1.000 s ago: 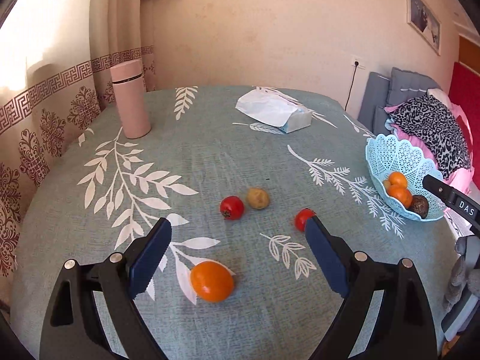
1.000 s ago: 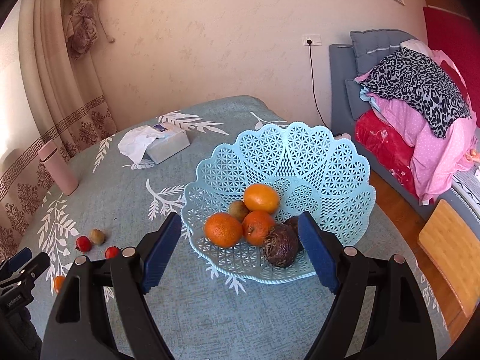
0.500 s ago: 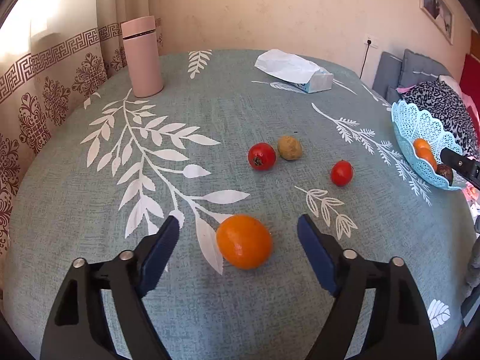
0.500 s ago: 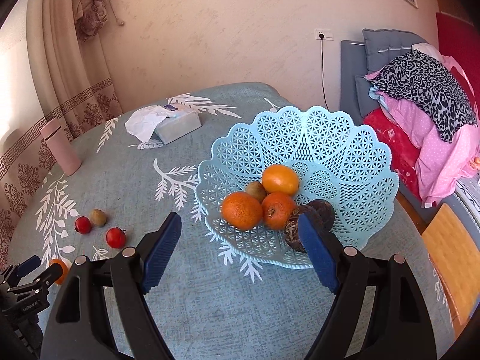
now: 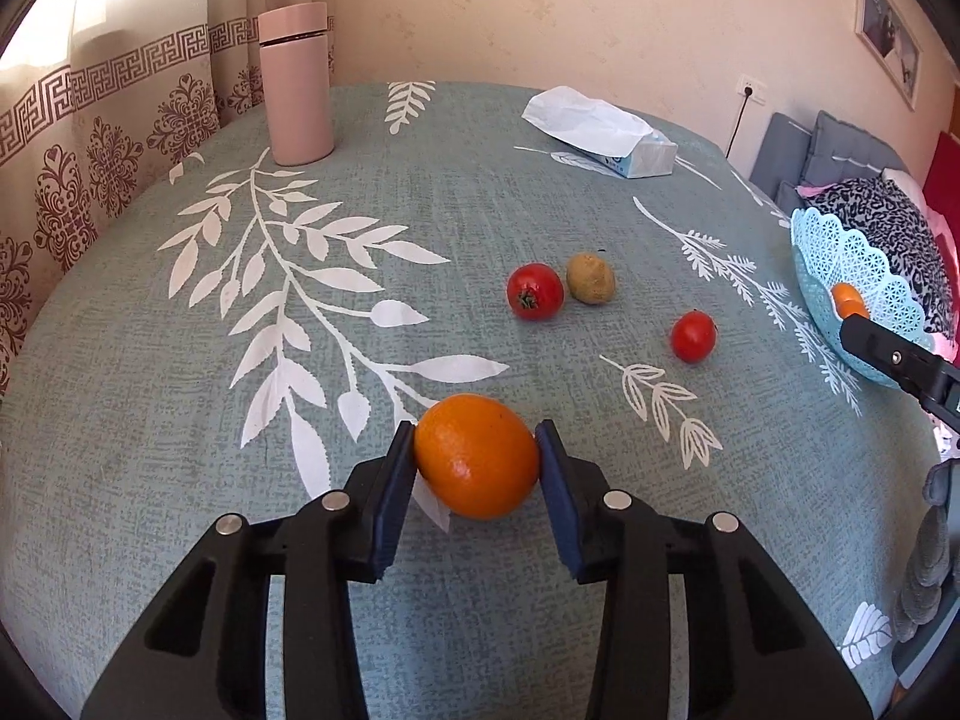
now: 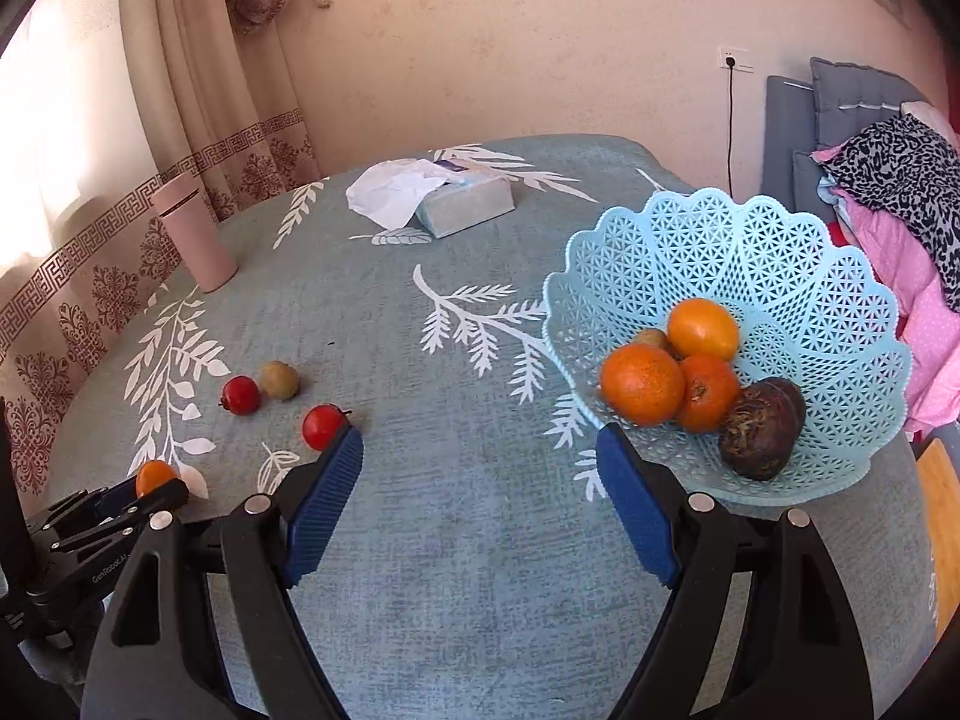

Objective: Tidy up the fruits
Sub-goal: 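Grasp the red tomato with the right tool while the left tool holds the orange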

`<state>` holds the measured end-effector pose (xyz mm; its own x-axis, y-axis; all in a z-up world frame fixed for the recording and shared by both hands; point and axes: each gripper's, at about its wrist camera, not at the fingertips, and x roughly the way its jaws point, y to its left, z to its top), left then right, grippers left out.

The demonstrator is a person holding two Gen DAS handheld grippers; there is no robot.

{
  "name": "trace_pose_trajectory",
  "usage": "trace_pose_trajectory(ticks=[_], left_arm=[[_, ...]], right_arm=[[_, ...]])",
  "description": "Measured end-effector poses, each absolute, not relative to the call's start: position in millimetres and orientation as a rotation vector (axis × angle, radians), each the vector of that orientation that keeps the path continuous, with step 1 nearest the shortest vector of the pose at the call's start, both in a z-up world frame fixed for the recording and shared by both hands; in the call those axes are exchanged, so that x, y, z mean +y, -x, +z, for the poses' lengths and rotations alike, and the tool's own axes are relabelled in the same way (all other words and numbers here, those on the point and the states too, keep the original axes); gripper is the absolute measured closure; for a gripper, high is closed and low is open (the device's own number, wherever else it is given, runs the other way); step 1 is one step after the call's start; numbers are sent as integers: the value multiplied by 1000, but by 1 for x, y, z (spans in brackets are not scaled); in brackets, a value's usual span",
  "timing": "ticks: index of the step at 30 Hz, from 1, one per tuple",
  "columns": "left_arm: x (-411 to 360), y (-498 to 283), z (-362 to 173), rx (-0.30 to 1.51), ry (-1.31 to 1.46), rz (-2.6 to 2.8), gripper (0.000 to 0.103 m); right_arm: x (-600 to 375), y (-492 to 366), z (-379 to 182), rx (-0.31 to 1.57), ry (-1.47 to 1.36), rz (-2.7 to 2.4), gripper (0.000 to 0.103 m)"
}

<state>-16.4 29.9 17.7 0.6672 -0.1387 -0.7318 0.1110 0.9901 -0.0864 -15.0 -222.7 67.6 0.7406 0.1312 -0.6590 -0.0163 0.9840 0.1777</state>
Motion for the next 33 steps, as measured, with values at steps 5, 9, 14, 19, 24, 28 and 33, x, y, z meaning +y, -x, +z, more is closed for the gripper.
trace_pose_trajectory(ticks=[5,9,14,19,24,28,33], left_arm=[[33,18,19,819,51,-130,62],[34,17,19,826,58,-127,62],[34,16,18,833,63,-130,62],[34,16,18,837,65,-132,62],[34,15,17,841,65,-131,62],[34,15,17,841,63,-130,62],[34,15,17,840,63,-131,62]], right_arm=[[-192,-3,68,748,-94,146,22],[-173,-25,55,824,-77,200,22],[-147,-44,42,887,-41,255,30],[-135,-58,25,934,-15,242,61],[-138,-50,31,900,-5,213,73],[-145,-40,46,847,-19,201,73],[-156,-29,64,794,-46,192,73]])
